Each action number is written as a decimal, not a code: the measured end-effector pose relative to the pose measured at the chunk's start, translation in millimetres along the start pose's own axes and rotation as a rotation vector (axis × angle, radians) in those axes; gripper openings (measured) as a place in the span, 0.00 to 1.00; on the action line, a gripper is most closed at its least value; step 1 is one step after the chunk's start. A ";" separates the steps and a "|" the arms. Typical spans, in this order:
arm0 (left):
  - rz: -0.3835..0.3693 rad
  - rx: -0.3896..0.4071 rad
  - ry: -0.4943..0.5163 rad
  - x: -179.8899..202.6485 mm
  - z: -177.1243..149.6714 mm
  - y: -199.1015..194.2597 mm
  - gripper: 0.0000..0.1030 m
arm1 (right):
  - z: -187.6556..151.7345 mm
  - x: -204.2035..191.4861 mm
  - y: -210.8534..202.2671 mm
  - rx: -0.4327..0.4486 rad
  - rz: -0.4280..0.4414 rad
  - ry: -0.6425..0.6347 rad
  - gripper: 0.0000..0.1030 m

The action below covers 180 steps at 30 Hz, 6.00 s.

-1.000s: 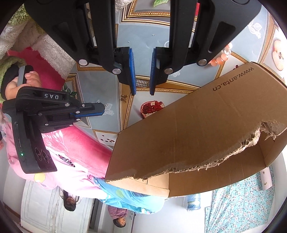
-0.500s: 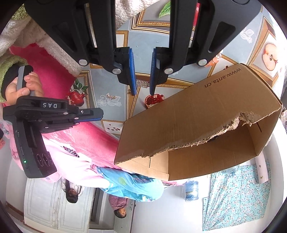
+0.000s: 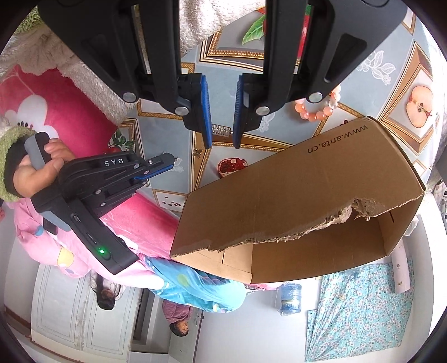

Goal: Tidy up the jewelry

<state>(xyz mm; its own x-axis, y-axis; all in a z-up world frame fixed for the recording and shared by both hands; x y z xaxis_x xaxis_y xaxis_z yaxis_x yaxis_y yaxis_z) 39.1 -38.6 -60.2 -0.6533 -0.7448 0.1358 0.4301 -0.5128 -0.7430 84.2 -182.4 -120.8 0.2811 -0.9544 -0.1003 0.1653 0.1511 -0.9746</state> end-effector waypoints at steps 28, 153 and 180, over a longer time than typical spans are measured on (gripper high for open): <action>-0.011 0.105 0.015 -15.0 111.5 -40.7 0.14 | 84.5 -10.8 -170.7 0.306 0.032 -0.110 0.01; 0.067 -0.184 -0.240 -29.5 -20.3 41.8 0.29 | -29.1 -45.8 -13.1 0.367 -0.091 0.024 0.75; -0.006 -0.147 -0.300 -40.3 -27.5 31.3 0.29 | 17.9 -55.6 19.2 0.212 -0.108 0.097 0.13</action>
<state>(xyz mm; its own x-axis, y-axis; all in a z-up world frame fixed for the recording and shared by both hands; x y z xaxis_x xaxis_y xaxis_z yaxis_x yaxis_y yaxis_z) 61.7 -12.9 -106.9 -0.4330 -0.8460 0.3110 0.3184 -0.4664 -0.8253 88.7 -121.9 -130.4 0.1607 -0.9866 -0.0267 0.3868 0.0878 -0.9180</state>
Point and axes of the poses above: each gripper's, at about its wrist camera, not at the fingertips, and y roughly the way its jaws point, x to its right, z to its top, the point moved 4 cm from there along y, roughly the way its jaws point, and after that the axes turned 10 degrees about -x, right-handed, at the moved point
